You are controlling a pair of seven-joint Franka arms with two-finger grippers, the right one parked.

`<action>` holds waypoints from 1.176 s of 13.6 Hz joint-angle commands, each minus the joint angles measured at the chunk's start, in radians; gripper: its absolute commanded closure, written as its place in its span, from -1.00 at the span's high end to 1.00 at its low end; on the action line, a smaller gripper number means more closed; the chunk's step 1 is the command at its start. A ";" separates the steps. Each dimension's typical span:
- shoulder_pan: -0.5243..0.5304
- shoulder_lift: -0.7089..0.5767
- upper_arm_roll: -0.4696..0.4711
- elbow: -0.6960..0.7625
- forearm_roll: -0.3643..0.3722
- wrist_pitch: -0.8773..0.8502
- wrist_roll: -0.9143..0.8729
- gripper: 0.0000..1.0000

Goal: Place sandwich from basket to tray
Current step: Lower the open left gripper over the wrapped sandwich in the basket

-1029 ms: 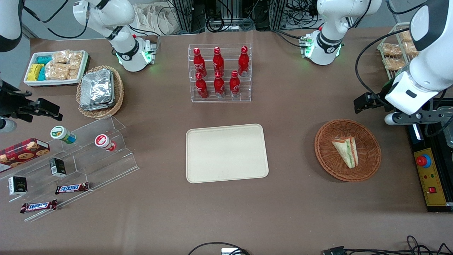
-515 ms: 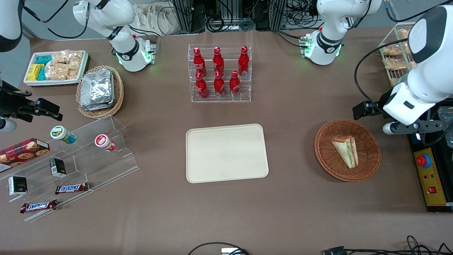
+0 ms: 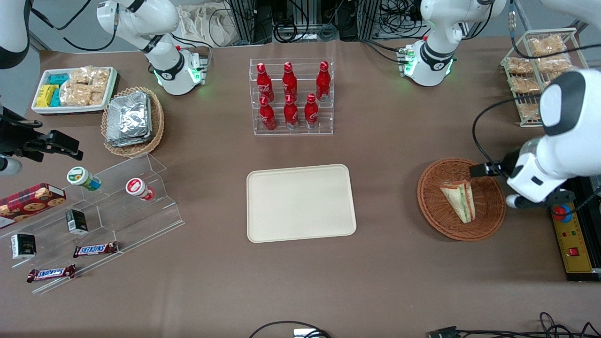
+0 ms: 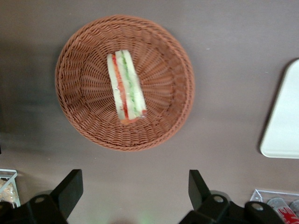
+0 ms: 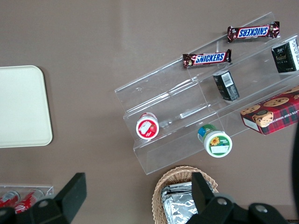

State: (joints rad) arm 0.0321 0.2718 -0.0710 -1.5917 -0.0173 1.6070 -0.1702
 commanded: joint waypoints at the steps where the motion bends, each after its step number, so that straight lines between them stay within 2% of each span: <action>1: 0.031 0.099 -0.004 0.029 -0.009 0.030 -0.006 1.00; 11: 0.054 0.342 -0.004 0.027 -0.047 0.156 -0.054 0.99; 16: 0.084 0.386 -0.004 -0.004 -0.046 0.206 -0.049 0.99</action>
State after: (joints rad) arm 0.1004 0.6500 -0.0705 -1.5924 -0.0545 1.7990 -0.2106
